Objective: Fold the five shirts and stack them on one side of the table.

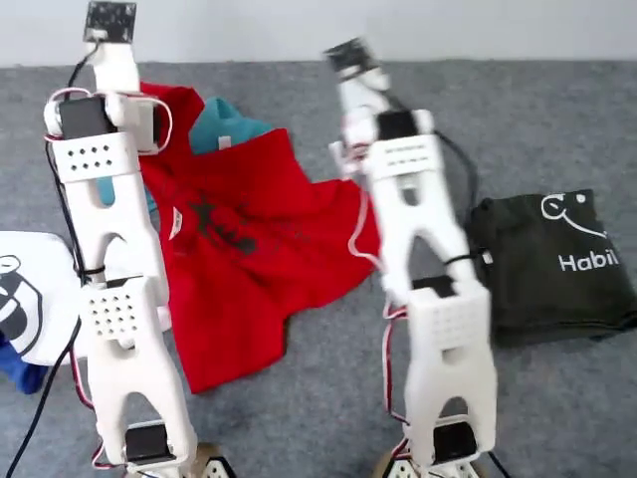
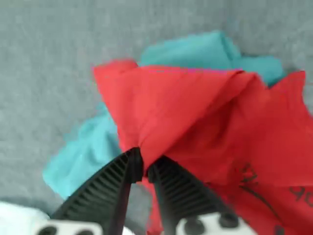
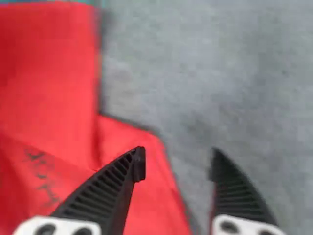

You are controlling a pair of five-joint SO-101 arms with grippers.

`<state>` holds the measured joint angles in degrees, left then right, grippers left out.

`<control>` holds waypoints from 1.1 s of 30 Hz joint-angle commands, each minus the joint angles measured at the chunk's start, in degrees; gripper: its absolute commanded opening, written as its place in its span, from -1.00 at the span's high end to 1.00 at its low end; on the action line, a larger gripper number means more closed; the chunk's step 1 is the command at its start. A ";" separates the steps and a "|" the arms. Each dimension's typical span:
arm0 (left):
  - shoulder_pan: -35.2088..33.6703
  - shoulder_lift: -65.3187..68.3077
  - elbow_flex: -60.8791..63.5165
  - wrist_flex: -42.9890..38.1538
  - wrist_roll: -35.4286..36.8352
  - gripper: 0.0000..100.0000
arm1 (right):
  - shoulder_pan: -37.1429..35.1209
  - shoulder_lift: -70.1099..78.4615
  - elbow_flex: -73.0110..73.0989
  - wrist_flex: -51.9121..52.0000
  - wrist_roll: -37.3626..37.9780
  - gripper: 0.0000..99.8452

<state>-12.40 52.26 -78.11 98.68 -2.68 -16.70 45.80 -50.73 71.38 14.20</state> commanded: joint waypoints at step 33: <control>0.09 -8.53 20.79 1.93 5.45 0.98 | -4.00 31.78 -46.15 10.51 8.62 0.98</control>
<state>-12.75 48.48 -57.10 99.38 2.24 -23.30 83.43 -92.48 74.11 22.29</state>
